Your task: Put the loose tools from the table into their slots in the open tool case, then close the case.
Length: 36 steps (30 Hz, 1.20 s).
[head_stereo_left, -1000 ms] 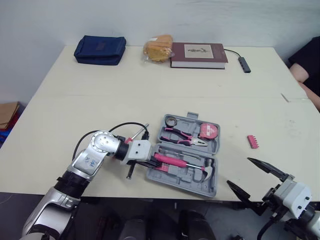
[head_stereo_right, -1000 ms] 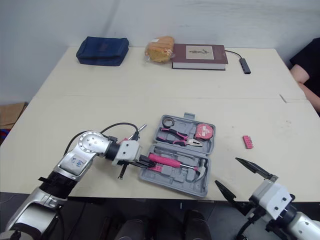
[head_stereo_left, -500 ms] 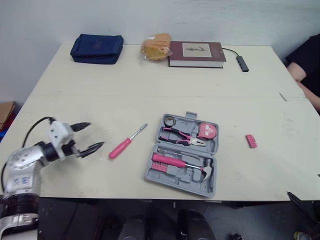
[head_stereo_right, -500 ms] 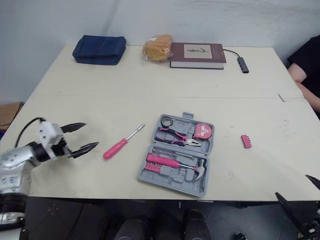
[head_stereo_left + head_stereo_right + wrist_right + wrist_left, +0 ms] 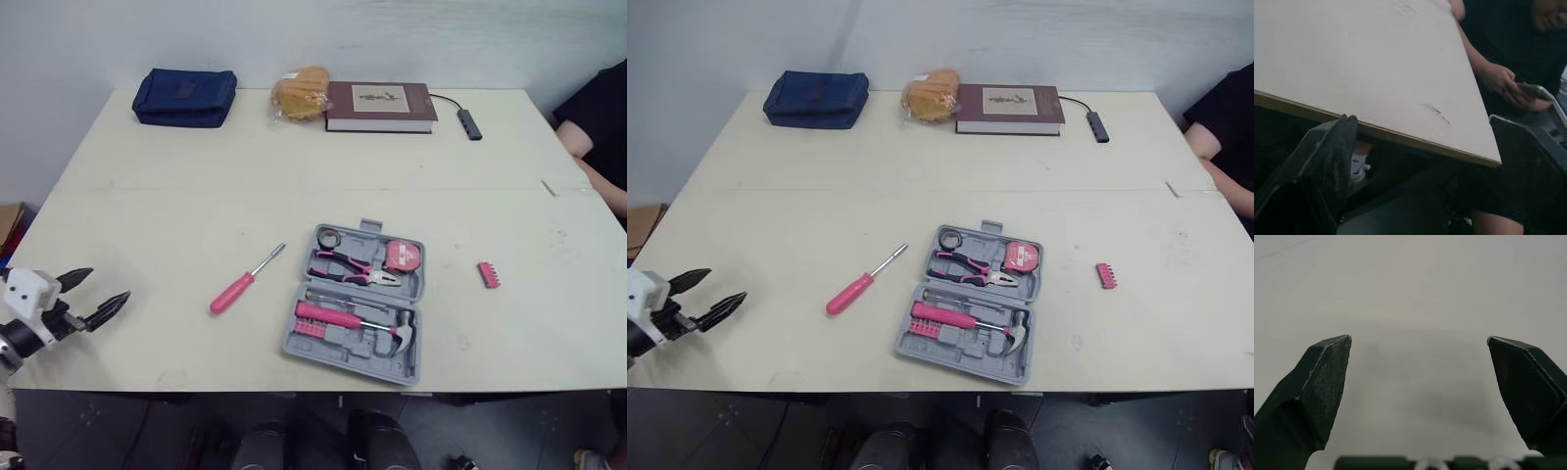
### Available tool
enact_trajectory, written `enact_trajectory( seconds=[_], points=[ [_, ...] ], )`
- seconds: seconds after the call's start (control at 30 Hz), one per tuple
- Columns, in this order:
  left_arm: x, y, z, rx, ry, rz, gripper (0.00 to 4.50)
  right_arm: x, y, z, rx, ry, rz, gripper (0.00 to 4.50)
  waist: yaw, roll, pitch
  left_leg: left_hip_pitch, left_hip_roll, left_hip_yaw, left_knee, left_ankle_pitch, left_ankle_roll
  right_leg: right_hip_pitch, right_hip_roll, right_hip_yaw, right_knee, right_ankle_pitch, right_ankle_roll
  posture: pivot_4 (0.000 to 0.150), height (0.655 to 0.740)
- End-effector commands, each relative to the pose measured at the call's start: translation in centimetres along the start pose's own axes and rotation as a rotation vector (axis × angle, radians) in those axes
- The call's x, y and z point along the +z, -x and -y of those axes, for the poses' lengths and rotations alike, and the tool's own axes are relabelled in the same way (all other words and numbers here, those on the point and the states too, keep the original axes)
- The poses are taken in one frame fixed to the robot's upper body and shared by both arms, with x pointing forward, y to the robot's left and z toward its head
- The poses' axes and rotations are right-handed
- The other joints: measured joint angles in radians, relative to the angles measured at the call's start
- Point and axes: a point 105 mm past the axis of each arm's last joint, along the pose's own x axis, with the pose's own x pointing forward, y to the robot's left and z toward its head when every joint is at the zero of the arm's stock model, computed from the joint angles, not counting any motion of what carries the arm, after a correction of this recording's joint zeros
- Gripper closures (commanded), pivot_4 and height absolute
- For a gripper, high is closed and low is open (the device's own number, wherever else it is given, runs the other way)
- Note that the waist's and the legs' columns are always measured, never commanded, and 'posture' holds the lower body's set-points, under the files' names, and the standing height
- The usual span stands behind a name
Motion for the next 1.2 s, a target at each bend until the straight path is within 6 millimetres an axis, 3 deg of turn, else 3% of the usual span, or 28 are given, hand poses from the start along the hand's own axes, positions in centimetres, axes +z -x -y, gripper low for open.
enact_trajectory(
  seconds=[0.03,0.17,0.27,0.33,0.4,0.57,0.73,0.87,1.2],
  points=[
    [3.7,-2.9,1.9,-0.114,-0.062,0.121,0.03,2.2,-2.0,0.6,-0.017,-0.06,0.09,0.0,-0.002,0.001,0.0,0.0,0.0,0.0,0.0,0.0,0.0,0.0,0.0,0.0,0.001,0.0,0.0,0.15,0.74],
    [6.3,-5.9,5.4,-0.272,-0.095,0.191,0.03,3.6,-4.5,-0.2,0.012,-0.153,0.085,0.0,-0.002,0.002,0.0,-0.001,0.0,0.0,0.0,0.001,-0.001,-0.001,0.001,0.0,0.002,0.0,0.0,0.15,0.74],
    [8.1,-7.6,9.5,-0.473,-0.159,0.212,0.03,3.8,-6.6,-1.0,0.047,-0.289,-0.037,0.0,-0.004,0.003,-0.001,-0.001,0.0,0.001,0.0,0.002,0.001,-0.001,0.002,0.0,0.002,0.0,0.0,0.15,0.74],
    [10.1,-8.9,13.2,-0.625,-0.185,0.269,0.03,6.2,-8.6,-2.8,0.18,-0.296,0.009,0.0,-0.003,0.002,0.0,-0.001,0.0,0.002,0.0,0.004,0.004,-0.001,0.001,0.0,0.001,0.0,0.0,0.15,0.74],
    [11.6,-9.5,15.9,-0.73,-0.195,0.314,0.03,8.0,-10.0,-4.2,0.264,-0.294,0.029,0.0,-0.003,0.002,0.0,-0.002,0.0,0.002,0.001,0.004,0.005,-0.001,0.002,0.0,0.001,0.0,0.0,0.15,0.74],
    [13.7,-9.5,20.3,-0.978,-0.164,0.35,0.03,9.0,-13.2,-6.7,0.369,-0.339,-0.055,0.0,0.001,0.002,0.0,-0.002,0.002,0.002,0.001,0.005,0.004,-0.001,0.005,0.0,0.002,0.0,0.0,0.15,0.74],
    [14.7,-10.1,21.6,-1.031,-0.173,0.381,0.03,10.2,-15.7,-8.8,0.416,-0.366,-0.092,0.0,0.002,0.001,0.0,-0.003,0.0,0.002,0.002,0.008,0.005,-0.001,0.006,0.0,0.002,0.0,0.001,0.15,0.74],
    [14.4,-10.0,22.3,-1.051,-0.163,0.371,0.03,10.7,-16.6,-10.3,0.461,-0.349,-0.089,0.0,0.005,0.001,0.0,-0.004,0.0,0.002,0.003,0.009,0.006,-0.001,0.006,-0.001,0.002,0.001,0.001,0.15,0.74],
    [14.4,-10.1,22.9,-1.065,-0.158,0.369,0.03,9.6,-18.8,-11.9,0.439,-0.352,-0.168,0.0,0.005,0.001,0.001,-0.006,0.0,0.001,0.003,0.009,0.007,-0.001,0.006,-0.002,0.003,0.001,0.002,0.15,0.74]
  ],
)
